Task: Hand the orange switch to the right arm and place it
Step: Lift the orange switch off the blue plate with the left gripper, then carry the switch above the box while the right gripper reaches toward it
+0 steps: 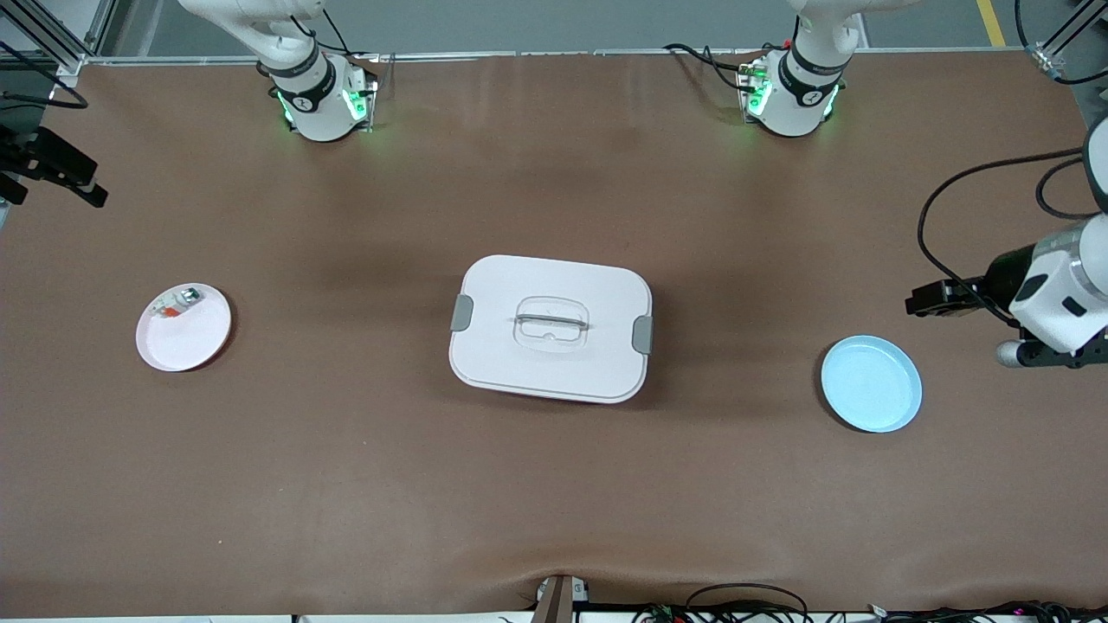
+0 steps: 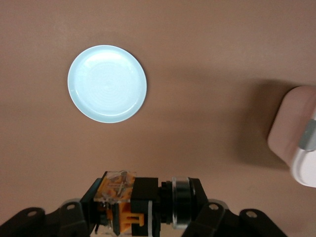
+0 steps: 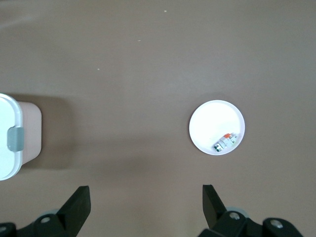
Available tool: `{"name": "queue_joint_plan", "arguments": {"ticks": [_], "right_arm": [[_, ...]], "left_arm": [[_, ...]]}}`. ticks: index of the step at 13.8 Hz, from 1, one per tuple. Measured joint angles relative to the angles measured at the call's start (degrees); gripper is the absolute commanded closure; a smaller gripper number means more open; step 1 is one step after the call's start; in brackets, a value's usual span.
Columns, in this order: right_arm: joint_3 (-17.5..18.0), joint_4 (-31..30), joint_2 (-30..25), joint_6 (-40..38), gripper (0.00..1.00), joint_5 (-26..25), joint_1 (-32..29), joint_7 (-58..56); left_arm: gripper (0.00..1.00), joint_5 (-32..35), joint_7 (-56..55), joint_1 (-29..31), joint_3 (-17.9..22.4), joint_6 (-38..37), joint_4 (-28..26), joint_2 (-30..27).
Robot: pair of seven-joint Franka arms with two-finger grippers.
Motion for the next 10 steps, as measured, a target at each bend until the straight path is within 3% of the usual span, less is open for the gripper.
{"name": "queue_joint_plan", "arguments": {"ticks": [6,10], "right_arm": [[0.1,0.0,2.0,0.0,0.00,0.1,-1.8,-0.1],[0.3,0.0,6.7,0.9,0.00,0.1,-1.8,-0.1]], "left_arm": [[0.81,-1.3,-26.5,-0.3,-9.4,-1.7,0.2,-4.5],[0.81,-5.1,-42.6,-0.4,-14.8,-1.6,0.7,-4.7]]}}
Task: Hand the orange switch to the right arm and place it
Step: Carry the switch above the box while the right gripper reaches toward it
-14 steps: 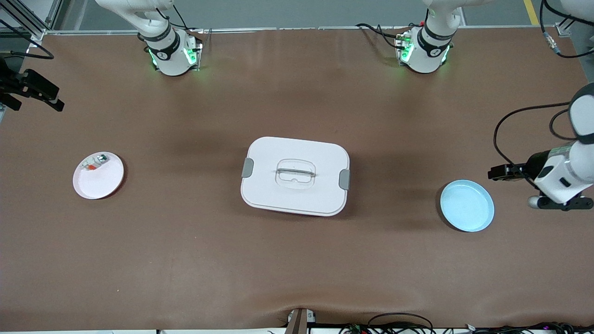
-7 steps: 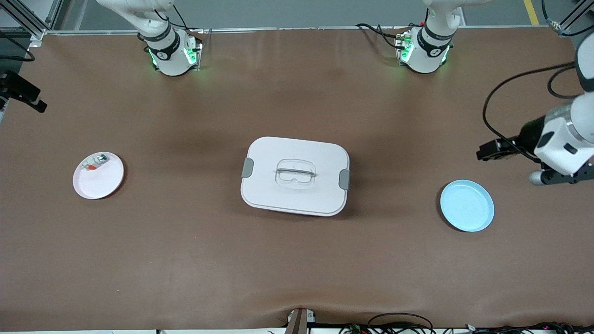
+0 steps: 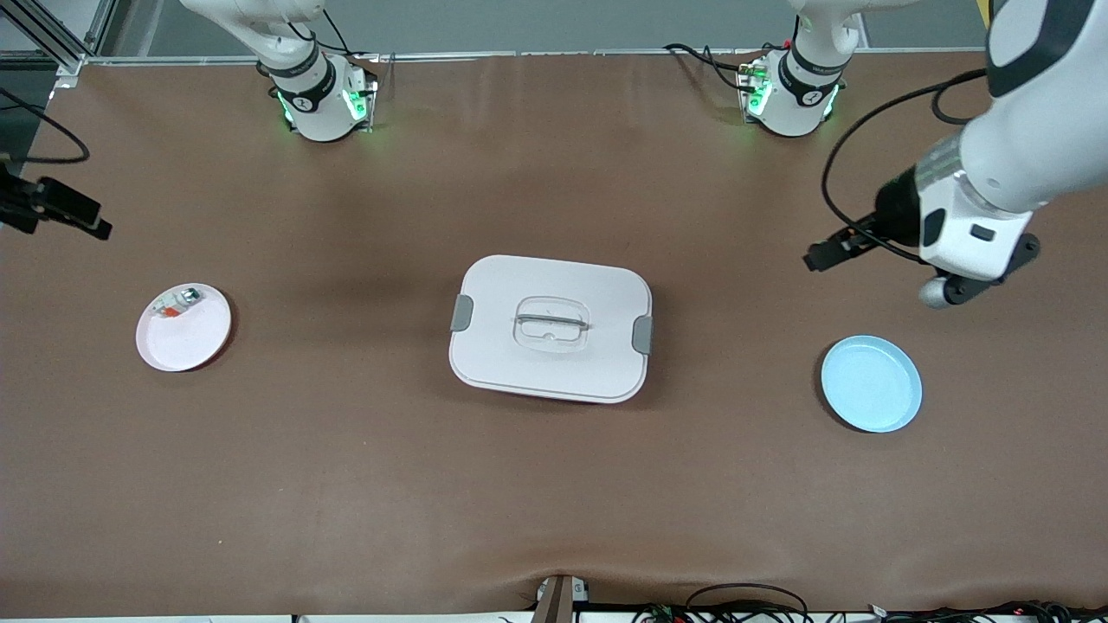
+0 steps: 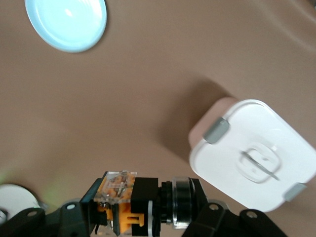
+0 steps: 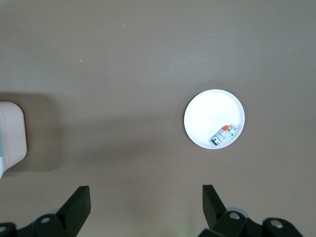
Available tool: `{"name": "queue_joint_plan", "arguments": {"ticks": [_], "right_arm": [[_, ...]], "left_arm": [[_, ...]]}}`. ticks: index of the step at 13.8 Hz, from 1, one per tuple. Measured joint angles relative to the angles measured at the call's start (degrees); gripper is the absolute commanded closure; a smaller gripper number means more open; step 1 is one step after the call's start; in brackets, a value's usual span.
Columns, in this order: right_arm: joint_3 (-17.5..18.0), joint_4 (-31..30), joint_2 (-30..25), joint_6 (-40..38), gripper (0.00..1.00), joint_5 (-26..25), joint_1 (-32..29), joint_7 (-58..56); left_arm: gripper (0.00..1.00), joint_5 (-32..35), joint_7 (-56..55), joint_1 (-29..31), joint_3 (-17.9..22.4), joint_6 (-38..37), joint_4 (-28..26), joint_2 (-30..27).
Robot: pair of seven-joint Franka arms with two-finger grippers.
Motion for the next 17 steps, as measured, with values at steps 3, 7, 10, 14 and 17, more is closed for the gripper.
{"name": "queue_joint_plan", "arguments": {"ticks": [3,7,10,14,17], "right_arm": [[0.0,0.3,1.7,0.6,0.00,0.0,0.0,0.0],[0.0,0.1,7.1,0.7,0.00,0.0,-0.3,0.0],[0.2,0.6,9.4,1.1,0.00,4.9,-0.5,-0.2],[1.1,2.1,7.8,-0.6,0.00,17.3,1.8,-0.2],[1.6,2.7,7.1,0.0,0.00,26.0,7.2,-0.2]], "left_arm": [[0.81,-5.7,-10.3,-0.1,-2.6,1.1,0.6,-0.1],[0.81,-10.1,-22.8,0.0,-6.0,8.7,1.0,-0.3],[0.81,-10.2,-31.1,-0.1,-9.5,14.6,0.9,-0.3],[0.81,-14.6,-40.2,-1.0,-11.6,20.0,0.6,0.1],[0.81,-16.0,-44.3,-3.9,-11.7,23.9,0.5,1.6]]}}
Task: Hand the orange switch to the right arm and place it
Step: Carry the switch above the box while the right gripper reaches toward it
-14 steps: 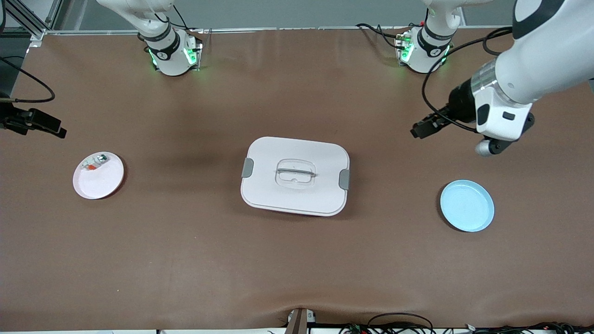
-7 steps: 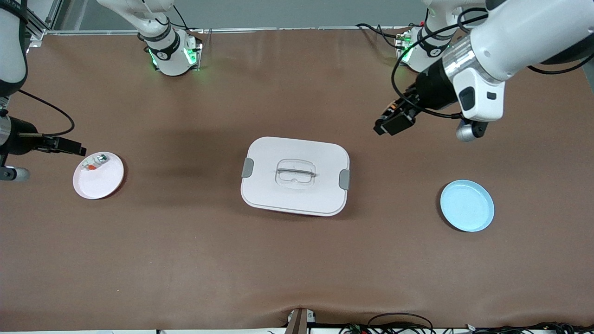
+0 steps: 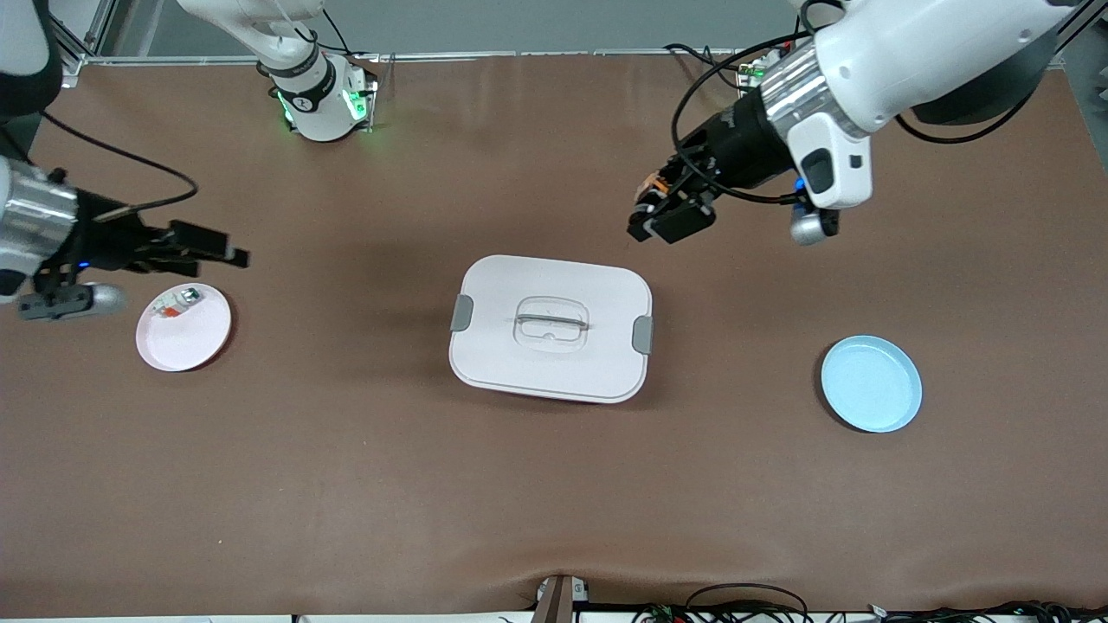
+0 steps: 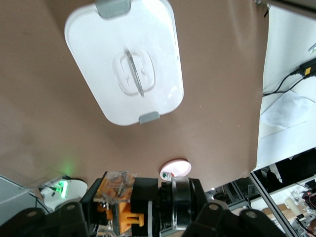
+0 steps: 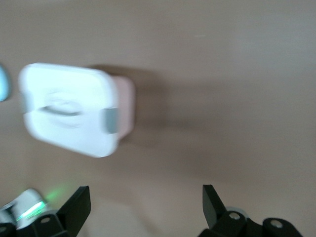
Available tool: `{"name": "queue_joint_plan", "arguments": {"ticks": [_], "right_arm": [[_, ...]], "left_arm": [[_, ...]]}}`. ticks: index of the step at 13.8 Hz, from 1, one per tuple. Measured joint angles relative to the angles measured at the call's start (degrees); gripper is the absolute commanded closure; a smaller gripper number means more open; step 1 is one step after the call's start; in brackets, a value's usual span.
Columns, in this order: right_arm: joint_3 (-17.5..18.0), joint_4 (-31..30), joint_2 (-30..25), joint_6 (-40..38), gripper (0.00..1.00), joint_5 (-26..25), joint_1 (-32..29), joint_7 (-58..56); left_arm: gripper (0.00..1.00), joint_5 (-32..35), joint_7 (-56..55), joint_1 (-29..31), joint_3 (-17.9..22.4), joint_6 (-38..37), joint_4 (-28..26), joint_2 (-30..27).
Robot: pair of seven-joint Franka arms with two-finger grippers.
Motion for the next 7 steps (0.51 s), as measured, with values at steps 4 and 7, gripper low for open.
{"name": "queue_joint_plan", "arguments": {"ticks": [4,7], "right_arm": [[0.1,0.3,0.0,6.0,0.00,15.9,5.4,0.0],[0.1,0.2,0.1,12.4,0.00,17.8,10.4,0.2]], "left_arm": [[0.81,0.0,-6.1,-4.8,0.0,7.1,-0.3,3.5],[0.81,0.0,-7.3,-7.3,0.0,11.3,-0.4,6.5]]}}
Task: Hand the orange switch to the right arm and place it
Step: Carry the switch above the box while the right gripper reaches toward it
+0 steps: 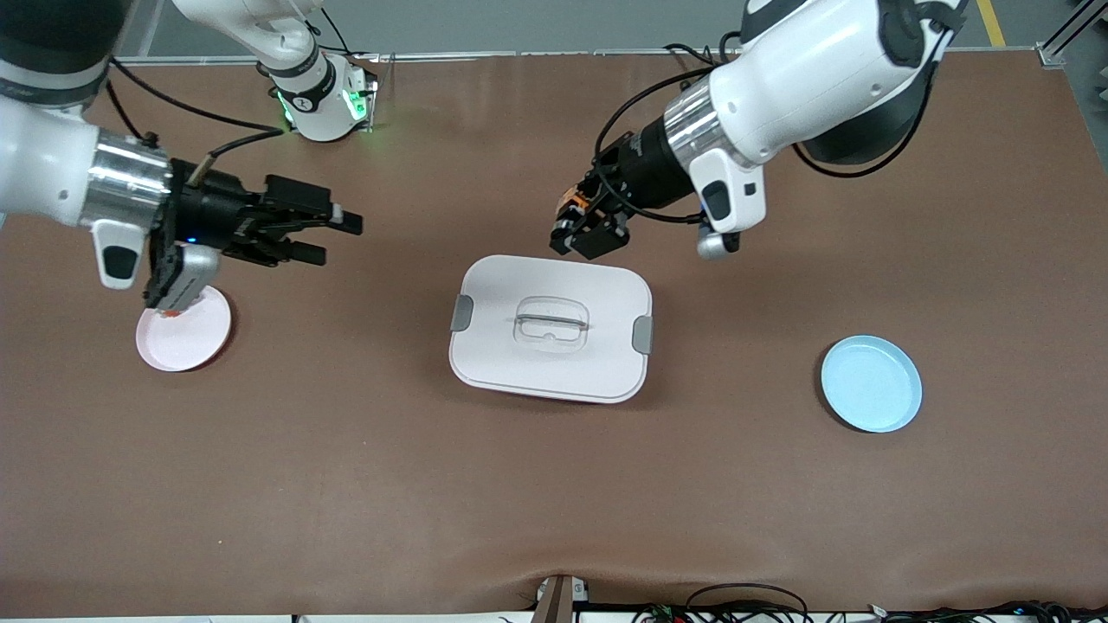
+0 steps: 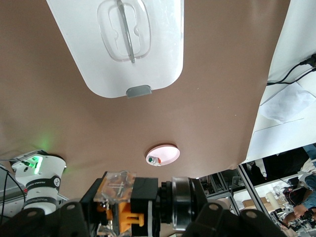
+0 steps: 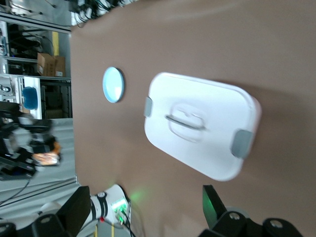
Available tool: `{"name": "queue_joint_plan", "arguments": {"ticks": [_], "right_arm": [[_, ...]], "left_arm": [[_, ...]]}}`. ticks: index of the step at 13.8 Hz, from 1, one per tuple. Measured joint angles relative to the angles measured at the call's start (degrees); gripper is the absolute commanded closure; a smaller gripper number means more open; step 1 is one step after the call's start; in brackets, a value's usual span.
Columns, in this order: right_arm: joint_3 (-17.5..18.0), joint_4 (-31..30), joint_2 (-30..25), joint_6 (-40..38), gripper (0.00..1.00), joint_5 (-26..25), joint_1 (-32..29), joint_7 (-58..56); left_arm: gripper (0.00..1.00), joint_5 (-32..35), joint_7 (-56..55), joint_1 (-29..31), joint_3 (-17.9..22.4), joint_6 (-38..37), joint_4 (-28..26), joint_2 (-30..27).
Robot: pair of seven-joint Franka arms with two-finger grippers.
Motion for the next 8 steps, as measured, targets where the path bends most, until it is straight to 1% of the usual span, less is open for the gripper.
{"name": "queue_joint_plan", "arguments": {"ticks": [2,4,8], "right_arm": [[0.1,-0.9,0.1,5.5,0.00,0.7,4.4,1.1],[0.1,-2.8,0.2,9.7,0.00,3.0,7.5,1.5],[0.0,-5.5,0.4,13.7,0.00,5.0,9.4,1.5]], "left_arm": [[0.81,0.0,-0.4,-1.2,0.0,2.4,0.0,1.5],[0.81,0.0,-1.0,-2.0,0.0,3.0,0.0,2.2],[0.81,0.0,-2.0,-3.6,0.0,4.1,0.0,2.6]]}}
